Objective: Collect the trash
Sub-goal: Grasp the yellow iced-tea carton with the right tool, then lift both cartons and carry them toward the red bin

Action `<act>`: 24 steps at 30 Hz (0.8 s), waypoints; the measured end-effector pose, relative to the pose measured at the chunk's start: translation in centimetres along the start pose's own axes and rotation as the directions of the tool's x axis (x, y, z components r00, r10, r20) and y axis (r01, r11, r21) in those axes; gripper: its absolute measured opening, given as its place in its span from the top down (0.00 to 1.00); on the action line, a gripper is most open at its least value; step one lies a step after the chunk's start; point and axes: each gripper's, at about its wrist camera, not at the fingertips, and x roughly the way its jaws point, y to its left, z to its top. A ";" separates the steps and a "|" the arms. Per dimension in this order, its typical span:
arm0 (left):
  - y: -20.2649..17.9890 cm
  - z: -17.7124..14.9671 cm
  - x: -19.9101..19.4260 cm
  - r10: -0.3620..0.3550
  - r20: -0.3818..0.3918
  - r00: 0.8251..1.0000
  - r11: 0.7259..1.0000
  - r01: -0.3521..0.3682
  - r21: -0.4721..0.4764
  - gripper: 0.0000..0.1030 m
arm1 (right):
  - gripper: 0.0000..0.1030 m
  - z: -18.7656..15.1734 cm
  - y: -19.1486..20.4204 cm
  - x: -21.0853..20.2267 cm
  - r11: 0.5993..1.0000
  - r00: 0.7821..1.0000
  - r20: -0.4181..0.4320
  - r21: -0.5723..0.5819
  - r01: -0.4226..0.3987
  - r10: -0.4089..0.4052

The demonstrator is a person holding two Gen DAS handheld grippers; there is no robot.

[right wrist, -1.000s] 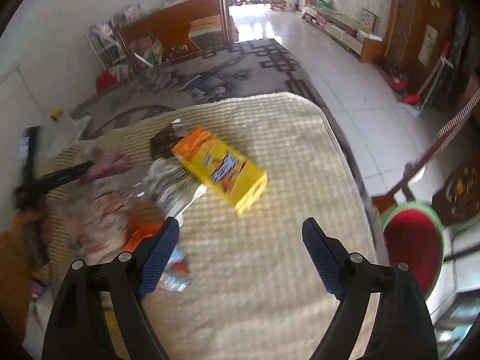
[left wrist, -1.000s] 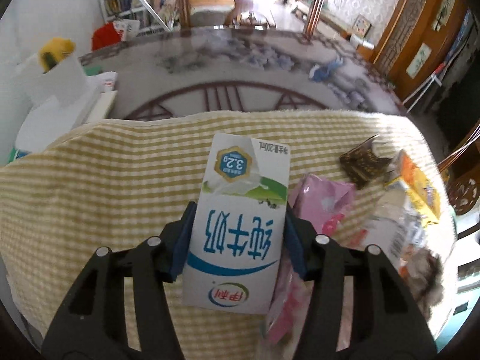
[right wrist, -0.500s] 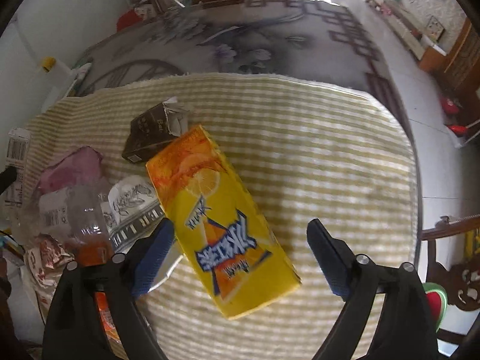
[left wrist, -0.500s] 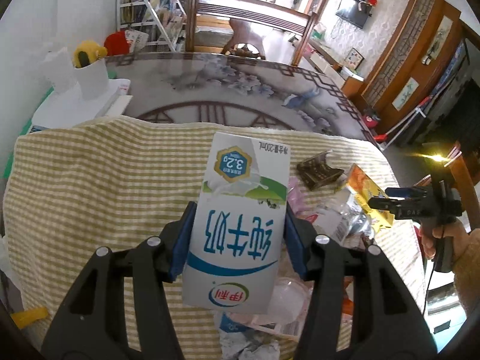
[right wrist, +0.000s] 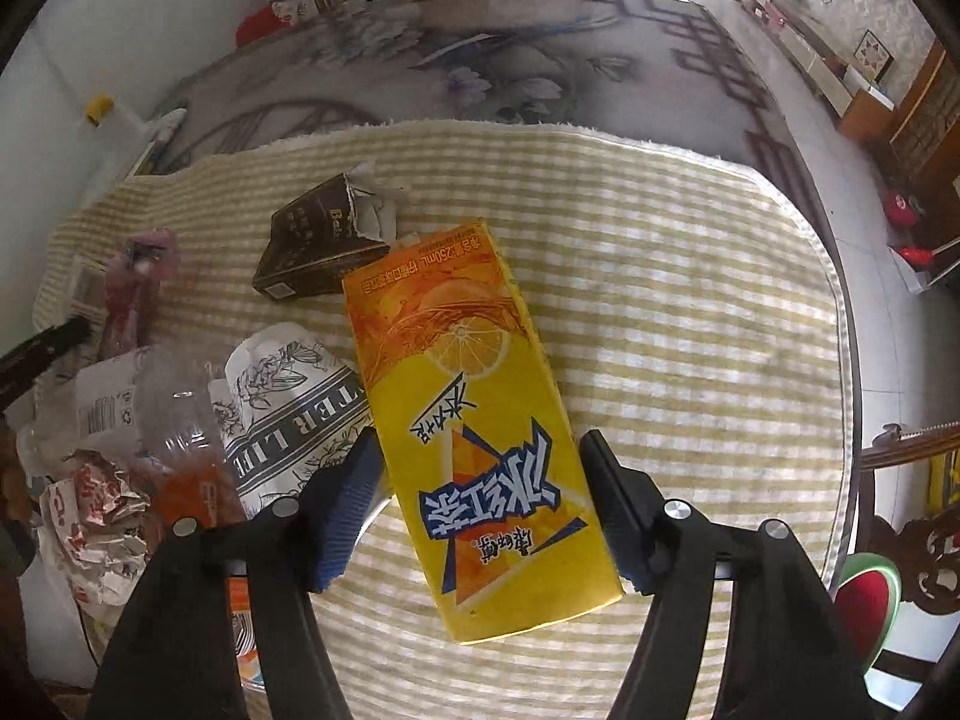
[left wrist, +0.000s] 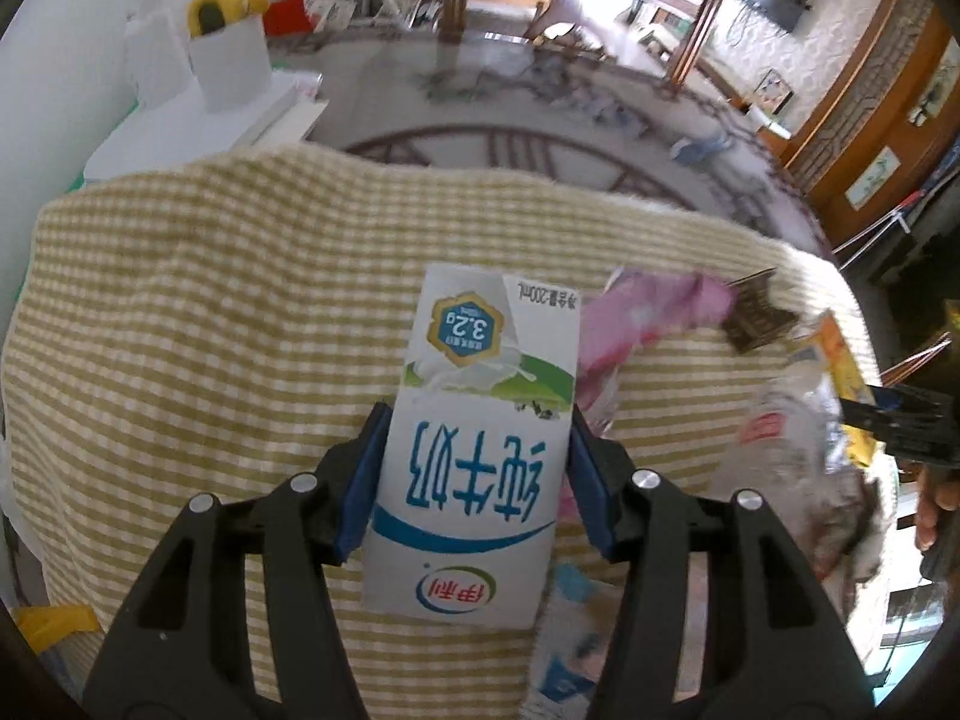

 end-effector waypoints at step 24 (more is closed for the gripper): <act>-2.9 -1.3 -8.6 -0.070 0.184 0.980 0.998 0.068 0.014 0.49 | 0.36 -5.2 1.1 -11.5 0.983 0.951 0.307 0.166 -0.083 0.029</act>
